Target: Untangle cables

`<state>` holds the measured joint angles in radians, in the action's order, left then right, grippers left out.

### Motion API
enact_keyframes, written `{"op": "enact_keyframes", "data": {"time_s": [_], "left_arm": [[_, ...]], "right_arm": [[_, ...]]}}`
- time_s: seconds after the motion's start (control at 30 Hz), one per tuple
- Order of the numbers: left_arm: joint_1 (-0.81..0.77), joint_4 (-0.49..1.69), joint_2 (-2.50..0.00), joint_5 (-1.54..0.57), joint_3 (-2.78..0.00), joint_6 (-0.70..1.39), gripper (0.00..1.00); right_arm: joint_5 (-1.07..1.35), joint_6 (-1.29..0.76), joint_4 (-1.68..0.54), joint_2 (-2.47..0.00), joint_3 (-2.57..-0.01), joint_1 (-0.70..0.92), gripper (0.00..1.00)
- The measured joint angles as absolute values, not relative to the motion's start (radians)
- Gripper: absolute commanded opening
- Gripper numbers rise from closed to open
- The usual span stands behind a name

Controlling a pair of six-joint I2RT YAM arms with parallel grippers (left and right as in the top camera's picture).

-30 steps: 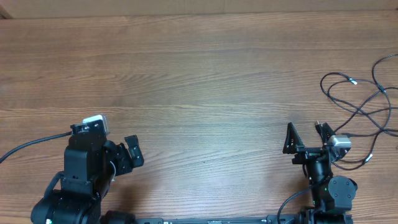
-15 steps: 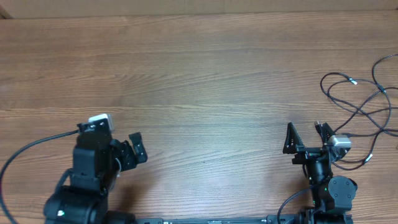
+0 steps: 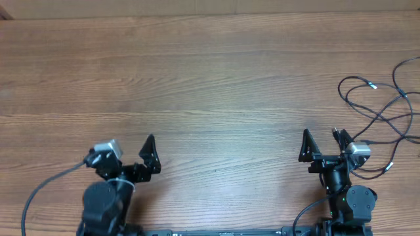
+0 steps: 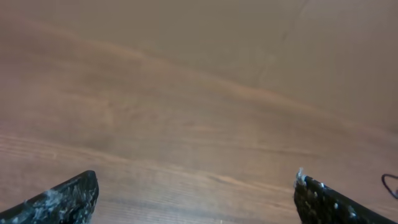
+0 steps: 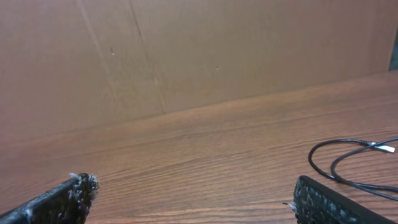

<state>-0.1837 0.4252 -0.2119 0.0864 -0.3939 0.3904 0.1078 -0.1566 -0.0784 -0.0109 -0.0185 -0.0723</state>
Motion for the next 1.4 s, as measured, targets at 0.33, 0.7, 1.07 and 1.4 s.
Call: {"op": "enact_keyframes", "data": {"time_s": [0.33,0.7,1.07,1.4], "left_arm": [[-0.184,0.272,-0.013,0.098,-0.268,0.271,0.99],[-0.161,-0.152,-0.011,0.098,-0.009,0.208,1.0],[-0.161,0.071,-0.011,0.091,-0.009,0.105,1.0],[-0.161,0.071,-0.011,0.086,-0.009,0.064,1.0]], "right_arm": [[0.108,-0.156,-0.079,-0.011,-0.019,-0.072,1.0],[0.109,-0.157,-0.079,-0.011,-0.019,-0.072,1.0],[0.108,-0.157,-0.078,-0.011,-0.019,-0.072,1.0],[0.108,-0.157,-0.079,-0.011,-0.019,-0.072,1.0]]}}
